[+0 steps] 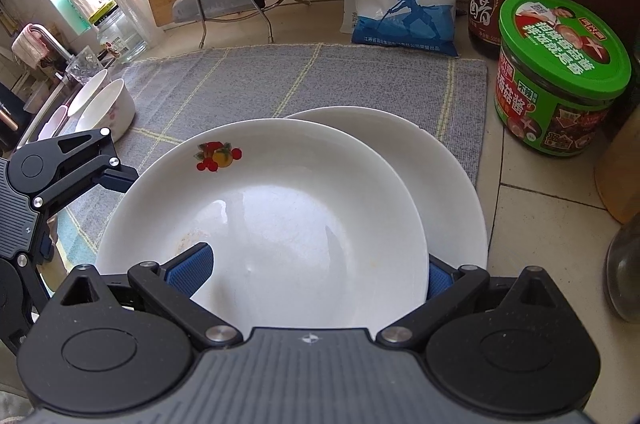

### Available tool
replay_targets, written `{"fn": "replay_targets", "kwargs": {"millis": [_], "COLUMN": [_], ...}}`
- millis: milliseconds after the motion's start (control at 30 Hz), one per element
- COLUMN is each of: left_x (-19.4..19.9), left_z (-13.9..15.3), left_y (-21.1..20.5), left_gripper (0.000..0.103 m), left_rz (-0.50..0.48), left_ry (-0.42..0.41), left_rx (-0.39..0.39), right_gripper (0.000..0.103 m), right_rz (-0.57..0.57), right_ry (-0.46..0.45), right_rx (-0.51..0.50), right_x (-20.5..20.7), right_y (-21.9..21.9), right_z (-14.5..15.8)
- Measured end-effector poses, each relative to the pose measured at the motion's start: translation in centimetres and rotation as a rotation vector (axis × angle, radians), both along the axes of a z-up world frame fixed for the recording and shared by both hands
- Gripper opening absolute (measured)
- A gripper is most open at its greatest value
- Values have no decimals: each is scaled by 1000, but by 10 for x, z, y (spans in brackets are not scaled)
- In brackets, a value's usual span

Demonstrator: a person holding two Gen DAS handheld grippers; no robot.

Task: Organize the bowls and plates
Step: 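Lower the plate onto the plate stack and open the right gripper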

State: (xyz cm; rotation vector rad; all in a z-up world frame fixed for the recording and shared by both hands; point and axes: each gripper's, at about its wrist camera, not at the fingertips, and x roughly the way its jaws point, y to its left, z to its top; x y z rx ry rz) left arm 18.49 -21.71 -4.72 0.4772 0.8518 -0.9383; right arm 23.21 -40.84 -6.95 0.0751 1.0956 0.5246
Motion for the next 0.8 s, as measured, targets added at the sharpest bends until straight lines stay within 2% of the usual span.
{"fn": "replay_targets", "kwargs": {"millis": [800], "left_x": [9], "left_z": [-6], "left_y": [1], "left_gripper": [100], "left_rz": [-21], "left_ry": [28], "left_rx": [-36], "right_gripper": [103], "right_rz": [-85], "right_ry": [-18], "right_rx": [-16], "right_x": [-27], "right_y": [-11], "right_z": [19]}}
